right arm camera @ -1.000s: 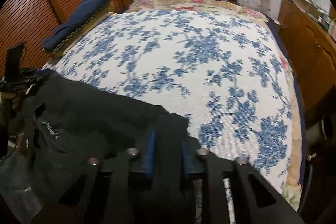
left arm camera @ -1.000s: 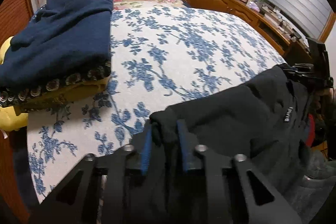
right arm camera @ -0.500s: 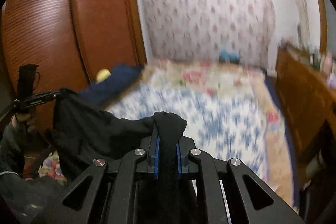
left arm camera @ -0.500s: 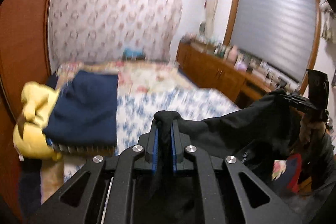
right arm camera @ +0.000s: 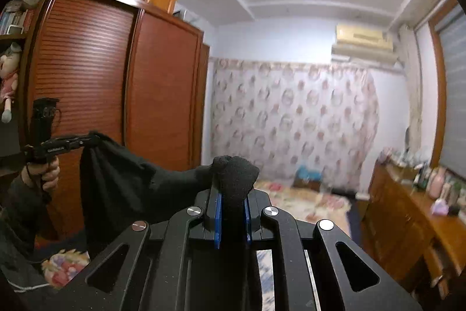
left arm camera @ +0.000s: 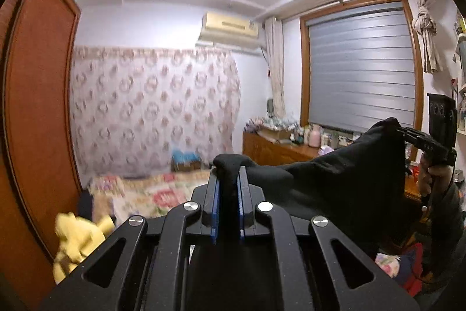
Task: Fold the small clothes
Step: 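Lift the hem high with both tools and swing it toward the collar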
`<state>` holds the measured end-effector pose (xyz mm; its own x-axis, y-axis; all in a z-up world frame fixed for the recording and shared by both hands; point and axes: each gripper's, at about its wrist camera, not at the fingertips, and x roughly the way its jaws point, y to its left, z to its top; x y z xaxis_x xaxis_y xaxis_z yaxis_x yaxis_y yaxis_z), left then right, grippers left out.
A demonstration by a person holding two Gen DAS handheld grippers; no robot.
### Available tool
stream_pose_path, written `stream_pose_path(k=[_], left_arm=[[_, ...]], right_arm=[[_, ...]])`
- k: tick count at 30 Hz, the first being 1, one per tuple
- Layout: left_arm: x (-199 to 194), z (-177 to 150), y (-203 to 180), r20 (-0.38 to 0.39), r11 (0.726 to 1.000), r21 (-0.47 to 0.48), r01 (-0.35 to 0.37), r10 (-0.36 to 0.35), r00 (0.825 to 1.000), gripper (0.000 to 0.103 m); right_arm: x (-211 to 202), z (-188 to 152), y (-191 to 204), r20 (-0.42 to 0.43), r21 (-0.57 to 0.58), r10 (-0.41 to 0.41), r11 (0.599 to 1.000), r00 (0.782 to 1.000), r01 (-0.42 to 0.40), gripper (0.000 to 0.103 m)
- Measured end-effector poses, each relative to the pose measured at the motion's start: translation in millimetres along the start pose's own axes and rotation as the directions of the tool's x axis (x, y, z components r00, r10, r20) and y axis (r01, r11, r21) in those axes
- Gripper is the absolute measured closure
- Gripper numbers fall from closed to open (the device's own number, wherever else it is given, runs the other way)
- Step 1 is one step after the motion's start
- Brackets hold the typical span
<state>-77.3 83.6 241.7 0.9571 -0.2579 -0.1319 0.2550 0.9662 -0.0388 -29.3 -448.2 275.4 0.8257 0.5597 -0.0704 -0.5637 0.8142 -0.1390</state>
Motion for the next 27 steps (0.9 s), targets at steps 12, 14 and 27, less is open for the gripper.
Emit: stream_pose_path(k=[12,14,27], left_arm=[[-20,27,-11,0.105,0.997,0.074,-0.023,0.015,0.994,0.092],[-20,27,-13,0.1,0.997,0.072,-0.015,0.008,0.995,0.092],[41,21,-6,0.027,0.999,0.045,-0.016,0.015,1.0,0.092]], right_arm=[[-23,29,29,0.059,-0.081,-0.091,0.992,0.994,0.096,0.092],[-21,19,34,0.059,-0.086,-0.087,0.992,0.994,0.091,0.092],[19,-1,9,-0.022,-0.039,-0.136,0.99,0.99,0.135,0.092]])
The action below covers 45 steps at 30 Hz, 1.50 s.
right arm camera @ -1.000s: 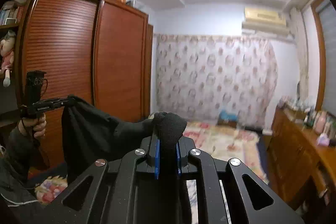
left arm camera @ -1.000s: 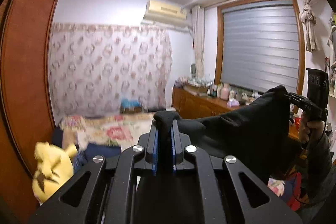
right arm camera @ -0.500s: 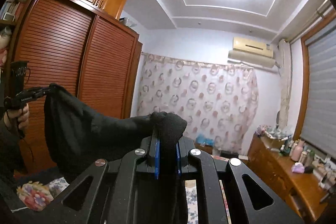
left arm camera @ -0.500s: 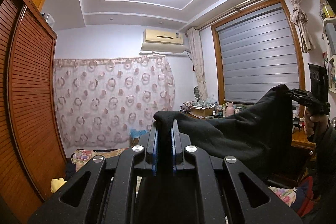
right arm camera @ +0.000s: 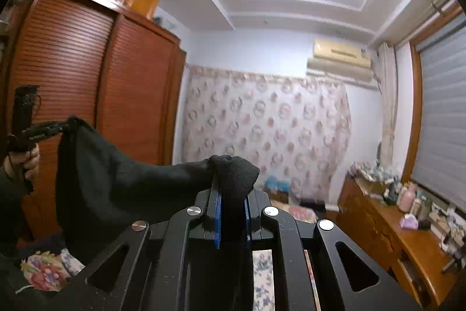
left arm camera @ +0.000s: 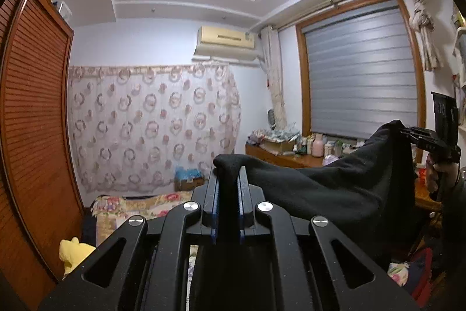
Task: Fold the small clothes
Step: 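Lift the hem high with both tools and swing it toward the collar, then lower the hem onto the collar and open both tools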
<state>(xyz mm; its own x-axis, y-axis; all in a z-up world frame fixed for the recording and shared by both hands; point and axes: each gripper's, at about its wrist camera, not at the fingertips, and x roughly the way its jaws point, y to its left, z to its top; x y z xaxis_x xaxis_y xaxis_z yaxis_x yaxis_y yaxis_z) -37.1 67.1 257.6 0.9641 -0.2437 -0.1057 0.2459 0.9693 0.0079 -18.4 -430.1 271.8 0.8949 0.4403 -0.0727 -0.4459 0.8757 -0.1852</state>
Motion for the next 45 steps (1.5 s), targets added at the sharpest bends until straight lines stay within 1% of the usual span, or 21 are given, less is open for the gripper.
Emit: stream_pose_path(k=[3,5,8,11,13,16,18,22,27,30,31,32,34,35,37,39,40,42,43,44,45], left_arm=[[49,-25,6,-0.068,1.0,0.0,-0.024,0.024,0.997,0.092],[85,-49,10,-0.124,0.999,-0.001,-0.039,0.039,0.992,0.092],[148,-100,22,-0.239,0.999,-0.037,-0.036,0.027,0.971,0.092],[200,-144,24,-0.317,0.998,-0.04,-0.049,0.034,0.948,0.092],[235,-170,27,-0.378,0.998,-0.051,-0.048,0.025,0.925,0.092],[278,-194,31,-0.439,0.998,-0.043,-0.053,0.029,0.898,0.092],[299,-204,32,-0.463,0.998,-0.033,-0.058,0.036,0.886,0.092],[334,-216,36,-0.502,0.997,-0.031,-0.065,0.041,0.864,0.092],[360,-228,41,-0.533,0.997,-0.025,-0.078,0.053,0.845,0.092],[371,-237,44,-0.553,0.996,-0.015,-0.085,0.063,0.831,0.092],[375,-241,44,-0.564,0.996,-0.009,-0.086,0.066,0.823,0.091],[377,-244,44,-0.573,0.996,-0.006,-0.088,0.068,0.817,0.091],[378,-248,44,-0.585,0.997,-0.026,-0.075,0.046,0.81,0.091],[378,-248,45,-0.585,0.997,-0.036,-0.066,0.033,0.81,0.089],[373,-247,43,-0.578,0.998,-0.029,-0.063,0.034,0.815,0.085],[370,-244,43,-0.574,0.998,-0.014,-0.068,0.048,0.817,0.078],[365,-243,42,-0.57,0.998,-0.022,-0.059,0.036,0.821,0.072],[356,-243,40,-0.566,0.999,-0.036,-0.041,0.013,0.824,0.07],[350,-244,38,-0.571,0.999,-0.039,-0.031,0.003,0.821,0.068],[343,-245,36,-0.573,0.999,-0.042,-0.024,-0.005,0.82,0.064],[337,-247,34,-0.572,0.999,-0.046,-0.021,-0.009,0.82,0.062]], right_arm=[[40,-13,-11,-0.071,0.022,-0.005,1.0,0.998,0.006,0.092],[74,-31,-19,-0.119,0.032,-0.004,0.999,0.993,0.008,0.092],[133,-71,-31,-0.218,0.06,0.0,0.998,0.976,0.013,0.092],[190,-118,-43,-0.319,0.103,0.022,0.995,0.947,0.011,0.092],[225,-147,-53,-0.385,0.145,0.04,0.989,0.922,0.017,0.092],[270,-182,-65,-0.466,0.185,0.048,0.982,0.884,0.044,0.092],[294,-196,-72,-0.503,0.199,0.05,0.978,0.863,0.06,0.091],[335,-205,-86,-0.544,0.218,0.056,0.973,0.838,0.077,0.092],[379,-203,-87,-0.579,0.193,0.047,0.978,0.814,0.081,0.091],[389,-205,-84,-0.592,0.202,0.057,0.976,0.804,0.08,0.091],[390,-215,-84,-0.598,0.202,0.057,0.976,0.799,0.081,0.091],[393,-216,-83,-0.606,0.199,0.056,0.976,0.794,0.083,0.091],[390,-226,-83,-0.611,0.201,0.061,0.976,0.79,0.08,0.091],[390,-227,-82,-0.603,0.202,0.067,0.977,0.795,0.071,0.091],[391,-230,-82,-0.604,0.198,0.066,0.978,0.794,0.07,0.09],[395,-235,-84,-0.609,0.209,0.068,0.975,0.79,0.077,0.086],[396,-235,-85,-0.611,0.208,0.064,0.975,0.789,0.082,0.085],[396,-236,-86,-0.612,0.197,0.045,0.976,0.79,0.096,0.08],[394,-235,-85,-0.61,0.184,0.032,0.978,0.791,0.102,0.078],[391,-234,-83,-0.6,0.171,0.025,0.98,0.8,0.097,0.076],[386,-233,-82,-0.589,0.161,0.02,0.983,0.808,0.093,0.071]])
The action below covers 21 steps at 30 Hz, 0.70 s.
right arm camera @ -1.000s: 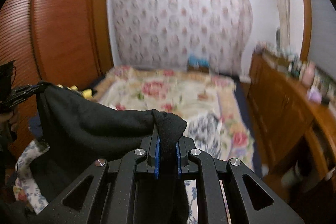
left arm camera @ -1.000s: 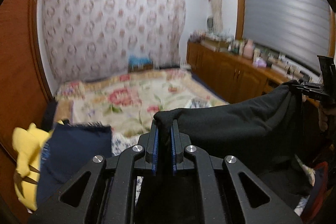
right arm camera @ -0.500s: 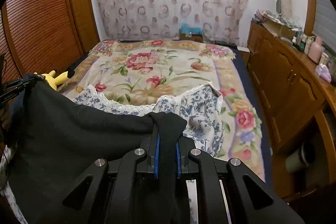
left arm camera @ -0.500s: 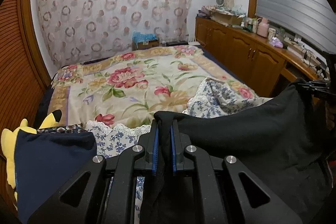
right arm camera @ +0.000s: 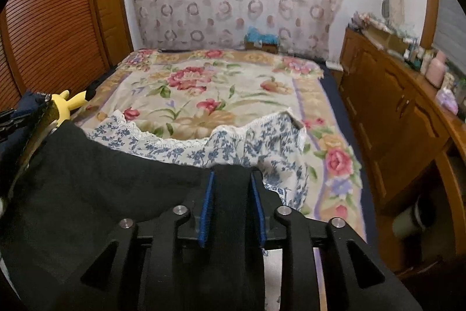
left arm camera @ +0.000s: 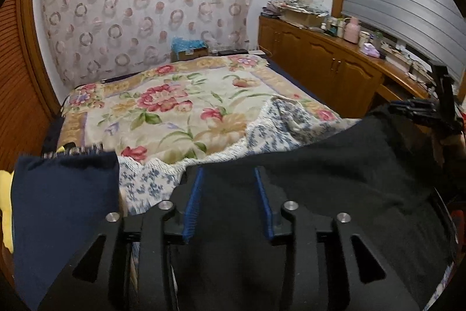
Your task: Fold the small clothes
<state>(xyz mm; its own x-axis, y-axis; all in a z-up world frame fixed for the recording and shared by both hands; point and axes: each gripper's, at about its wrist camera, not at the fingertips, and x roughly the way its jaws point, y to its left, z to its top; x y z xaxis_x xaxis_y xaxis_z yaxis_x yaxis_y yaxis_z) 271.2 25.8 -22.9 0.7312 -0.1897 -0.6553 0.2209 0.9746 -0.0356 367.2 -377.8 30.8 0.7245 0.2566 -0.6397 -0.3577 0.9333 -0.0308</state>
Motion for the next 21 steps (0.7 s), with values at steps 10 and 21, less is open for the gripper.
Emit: stream_pose_path(k=[10,21], left_arm=[[-35,-58,-16,-0.049,1.0,-0.001,0.017,-0.017,0.999,0.047],[-50,-111,-23,-0.097,0.999,-0.04,-0.012,0.008,0.995,0.036]], right_arm=[[-64,-61,21,0.038,-0.015,0.033,0.999,0.999,-0.032,0.049],[-102,-108,33,-0.037,0.032,0.017,0.999,0.999,-0.016,0.049]])
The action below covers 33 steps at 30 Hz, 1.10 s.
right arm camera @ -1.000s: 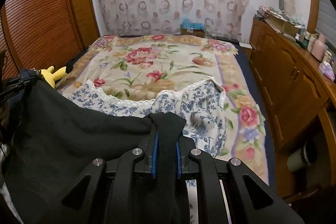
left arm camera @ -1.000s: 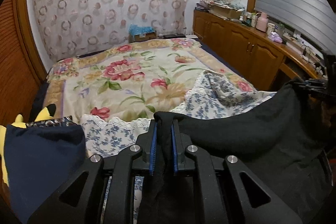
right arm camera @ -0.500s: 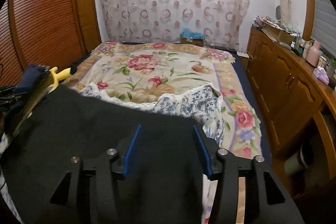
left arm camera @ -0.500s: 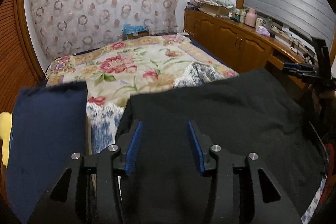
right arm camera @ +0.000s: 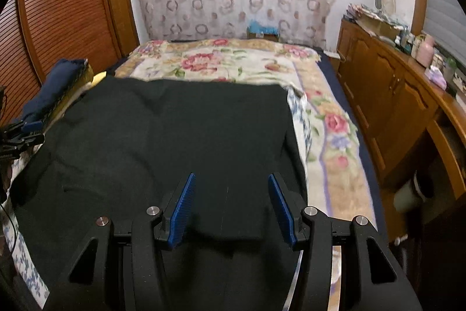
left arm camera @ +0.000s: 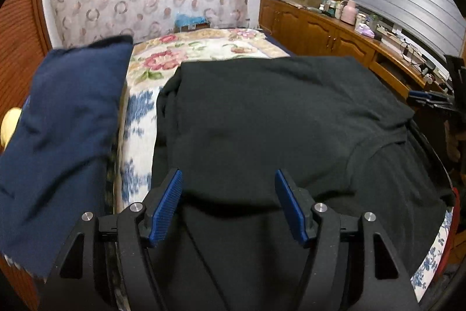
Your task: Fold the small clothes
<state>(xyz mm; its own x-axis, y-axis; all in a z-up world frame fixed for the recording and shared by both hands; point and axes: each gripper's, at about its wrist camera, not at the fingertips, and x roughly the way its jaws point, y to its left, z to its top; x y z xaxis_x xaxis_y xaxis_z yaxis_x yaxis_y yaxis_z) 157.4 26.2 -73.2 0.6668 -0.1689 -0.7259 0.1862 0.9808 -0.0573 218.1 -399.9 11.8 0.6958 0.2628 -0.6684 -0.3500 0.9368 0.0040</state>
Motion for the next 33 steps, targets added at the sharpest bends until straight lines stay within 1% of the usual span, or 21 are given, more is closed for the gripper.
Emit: stream_pose_path(k=[4,7,13,17,21,23,28,30,33], left_arm=[[1,-12,1,-0.019,1.0,-0.021,0.0,0.0,1.0,0.036],[5,-19,-2,-0.036,1.0,-0.014,-0.006,0.005,0.999,0.036],[16,-25,-3,-0.077,1.0,-0.031,-0.004,0.002,0.997,0.036],[19,-28,-5,-0.078,0.999,-0.032,-0.01,0.007,0.997,0.036],[20,-29,-5,-0.072,0.999,-0.038,-0.015,0.012,0.997,0.034],[21,-29,-2,-0.07,0.999,-0.047,-0.011,0.008,0.997,0.034],[27,-19,4,-0.071,0.993,-0.117,0.033,-0.042,0.997,0.034],[29,-16,6,-0.067,0.987,-0.153,0.047,-0.058,0.996,0.034],[31,-11,8,-0.054,0.982,-0.178,0.059,-0.07,0.996,0.034]], right_arm=[[-5,-11,1,-0.024,0.023,0.011,1.0,1.0,-0.011,0.049],[-8,-16,1,-0.041,0.037,0.026,0.999,0.999,-0.025,0.049],[-6,-15,1,-0.069,0.063,0.064,0.996,0.996,-0.06,0.049],[-2,-11,-1,-0.08,0.07,0.056,0.996,0.995,-0.051,0.049],[11,-12,-3,-0.094,0.075,0.031,0.997,0.995,-0.023,0.049],[10,-12,-1,-0.078,0.063,0.015,0.998,0.997,-0.011,0.049],[11,-13,5,-0.067,0.032,-0.024,0.999,0.997,0.026,0.049],[10,-16,6,-0.067,0.027,-0.03,0.999,0.997,0.032,0.049],[8,-18,6,-0.063,0.031,-0.025,0.999,0.998,0.027,0.049]])
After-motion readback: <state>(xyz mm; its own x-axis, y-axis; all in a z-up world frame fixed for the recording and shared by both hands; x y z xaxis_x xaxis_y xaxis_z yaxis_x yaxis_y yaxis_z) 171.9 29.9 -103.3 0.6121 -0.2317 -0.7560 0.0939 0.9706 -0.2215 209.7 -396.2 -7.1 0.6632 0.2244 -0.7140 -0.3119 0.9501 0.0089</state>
